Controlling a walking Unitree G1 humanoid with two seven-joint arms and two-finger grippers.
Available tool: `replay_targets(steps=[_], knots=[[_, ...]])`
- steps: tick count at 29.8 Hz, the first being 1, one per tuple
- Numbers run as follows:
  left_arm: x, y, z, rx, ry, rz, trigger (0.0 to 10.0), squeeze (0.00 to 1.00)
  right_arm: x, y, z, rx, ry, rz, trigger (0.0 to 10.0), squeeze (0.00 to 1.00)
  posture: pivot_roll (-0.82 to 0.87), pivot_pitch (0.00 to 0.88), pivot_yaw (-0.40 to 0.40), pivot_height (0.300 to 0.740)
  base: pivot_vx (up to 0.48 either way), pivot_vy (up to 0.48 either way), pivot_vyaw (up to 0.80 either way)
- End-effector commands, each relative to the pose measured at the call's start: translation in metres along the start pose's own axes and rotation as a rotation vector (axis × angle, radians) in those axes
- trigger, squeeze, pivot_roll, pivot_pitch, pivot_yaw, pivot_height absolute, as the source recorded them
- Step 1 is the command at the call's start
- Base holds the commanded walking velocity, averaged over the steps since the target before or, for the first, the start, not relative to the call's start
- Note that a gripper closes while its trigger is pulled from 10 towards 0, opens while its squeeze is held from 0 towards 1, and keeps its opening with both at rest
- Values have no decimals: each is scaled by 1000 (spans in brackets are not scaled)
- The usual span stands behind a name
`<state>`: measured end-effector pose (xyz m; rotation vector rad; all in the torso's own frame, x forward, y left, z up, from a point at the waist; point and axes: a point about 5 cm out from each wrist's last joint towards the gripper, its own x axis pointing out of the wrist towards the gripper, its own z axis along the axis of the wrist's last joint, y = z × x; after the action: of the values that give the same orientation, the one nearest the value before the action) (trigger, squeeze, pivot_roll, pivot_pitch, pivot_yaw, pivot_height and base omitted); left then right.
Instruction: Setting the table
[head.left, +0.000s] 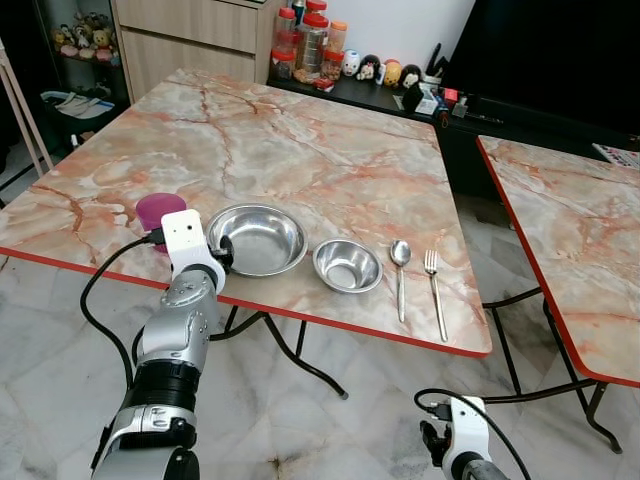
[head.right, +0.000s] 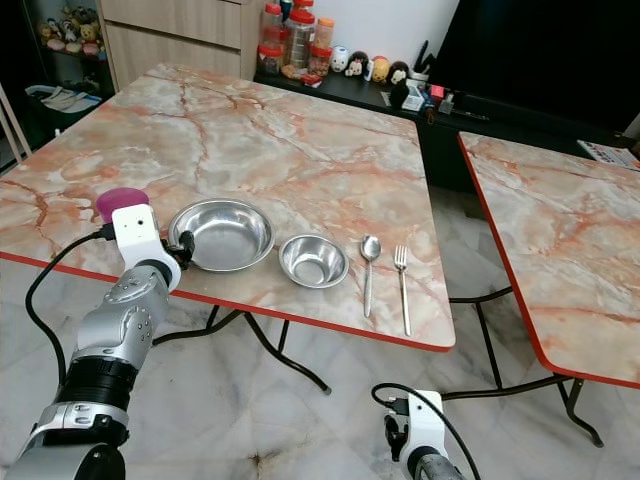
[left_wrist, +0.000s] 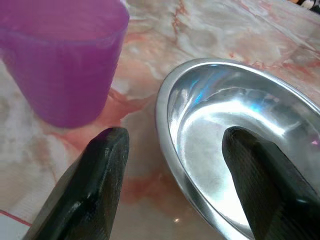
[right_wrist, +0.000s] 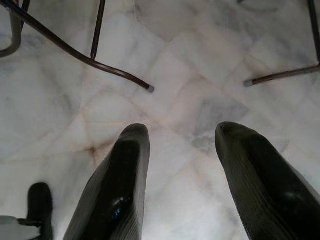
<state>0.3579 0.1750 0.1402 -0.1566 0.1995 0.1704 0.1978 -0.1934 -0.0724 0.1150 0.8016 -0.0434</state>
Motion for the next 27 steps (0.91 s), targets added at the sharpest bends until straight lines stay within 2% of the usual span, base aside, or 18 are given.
replay_targets(steps=[1,9,15,27], knots=[[2,-5,-2,36,27,-35,10000,0,-1,-1,0,35,-16,-23,10000,0,89,0,-125,728,0,0,0],[7,-11,3,31,41,-94,10000,0,-3,1,-8,68,-9,-39,10000,0,56,0,-68,728,0,0,0],[11,-13,-6,-8,109,-126,10000,0,-5,0,-15,83,1,-54,10000,0,26,0,-40,728,0,0,0],[18,-1,-5,-36,104,-26,10000,0,-7,-6,-16,82,-2,-69,10000,0,12,0,-44,728,0,0,0]])
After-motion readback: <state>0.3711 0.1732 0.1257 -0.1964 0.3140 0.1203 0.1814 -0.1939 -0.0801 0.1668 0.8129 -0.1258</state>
